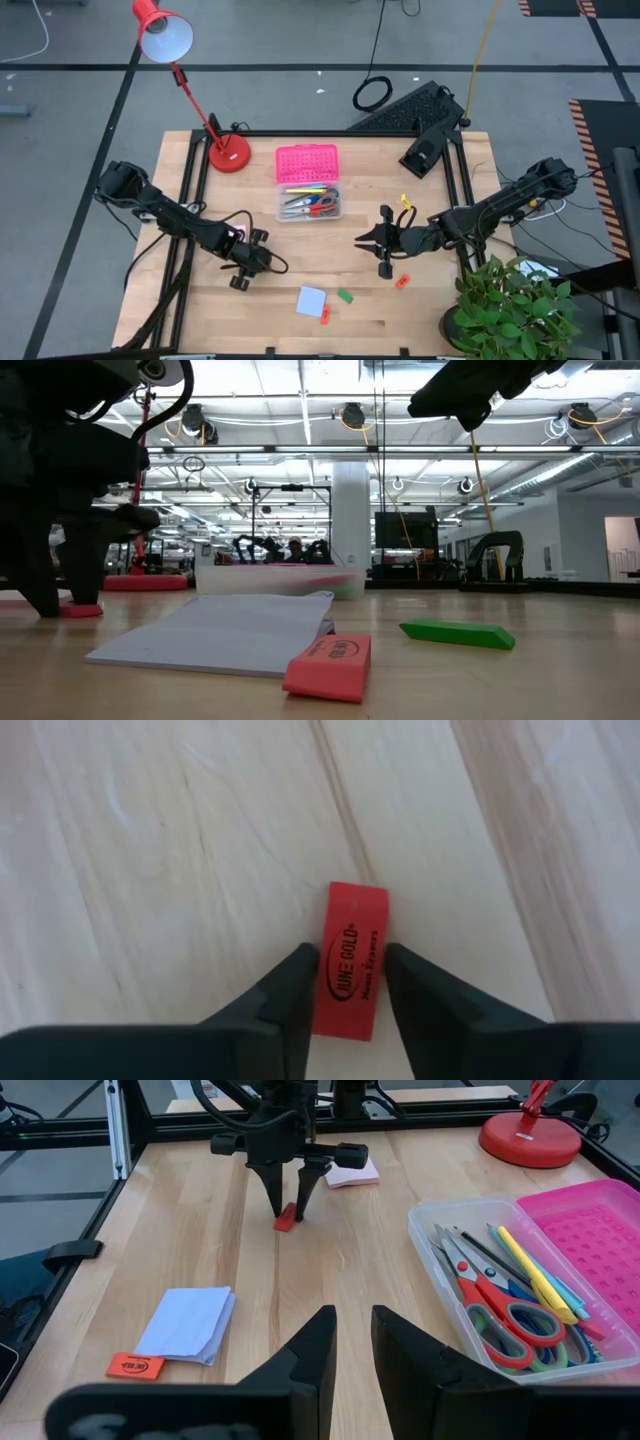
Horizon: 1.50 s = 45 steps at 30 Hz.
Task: Pack school essentials
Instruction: Put the red eraser into the pink supply box
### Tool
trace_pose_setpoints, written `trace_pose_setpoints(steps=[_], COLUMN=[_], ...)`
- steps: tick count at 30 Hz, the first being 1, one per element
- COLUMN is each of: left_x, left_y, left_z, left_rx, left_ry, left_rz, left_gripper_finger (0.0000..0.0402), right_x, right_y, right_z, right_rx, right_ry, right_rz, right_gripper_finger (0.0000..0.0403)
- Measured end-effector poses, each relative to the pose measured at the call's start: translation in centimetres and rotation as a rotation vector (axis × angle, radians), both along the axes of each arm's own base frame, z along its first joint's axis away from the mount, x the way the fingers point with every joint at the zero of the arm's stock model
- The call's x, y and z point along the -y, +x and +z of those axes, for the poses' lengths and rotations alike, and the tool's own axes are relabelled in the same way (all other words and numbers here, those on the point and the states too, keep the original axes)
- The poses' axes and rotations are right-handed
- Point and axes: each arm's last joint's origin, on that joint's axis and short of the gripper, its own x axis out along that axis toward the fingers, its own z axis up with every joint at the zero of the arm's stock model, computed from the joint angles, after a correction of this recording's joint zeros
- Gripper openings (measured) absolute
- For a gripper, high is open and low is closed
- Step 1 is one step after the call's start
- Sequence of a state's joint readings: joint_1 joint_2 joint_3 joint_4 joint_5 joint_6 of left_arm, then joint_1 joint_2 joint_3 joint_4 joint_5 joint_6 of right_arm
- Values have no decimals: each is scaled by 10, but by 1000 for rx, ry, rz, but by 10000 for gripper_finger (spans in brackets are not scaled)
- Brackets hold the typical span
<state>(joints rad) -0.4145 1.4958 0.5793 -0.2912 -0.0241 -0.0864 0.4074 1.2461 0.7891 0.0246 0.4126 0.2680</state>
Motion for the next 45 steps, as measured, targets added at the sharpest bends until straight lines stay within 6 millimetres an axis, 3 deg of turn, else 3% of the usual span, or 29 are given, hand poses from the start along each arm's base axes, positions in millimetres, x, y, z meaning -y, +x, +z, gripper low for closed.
trace_pose_setpoints(steps=[23, 35, 45], left_x=[5, 11, -11], left_y=[5, 35, 72], left_z=[5, 39, 80], left_rx=[37, 195, 341], left_ry=[2, 107, 145], left_rz=[5, -53, -32], left_gripper_finger=[106, 106, 106], right_x=[0, 0, 0], right_y=[0, 0, 0], right_z=[0, 0, -1], right_rx=[0, 0, -7], right_ry=[0, 0, -3], right_rz=[0, 0, 0], right_gripper_finger=[59, 59, 59])
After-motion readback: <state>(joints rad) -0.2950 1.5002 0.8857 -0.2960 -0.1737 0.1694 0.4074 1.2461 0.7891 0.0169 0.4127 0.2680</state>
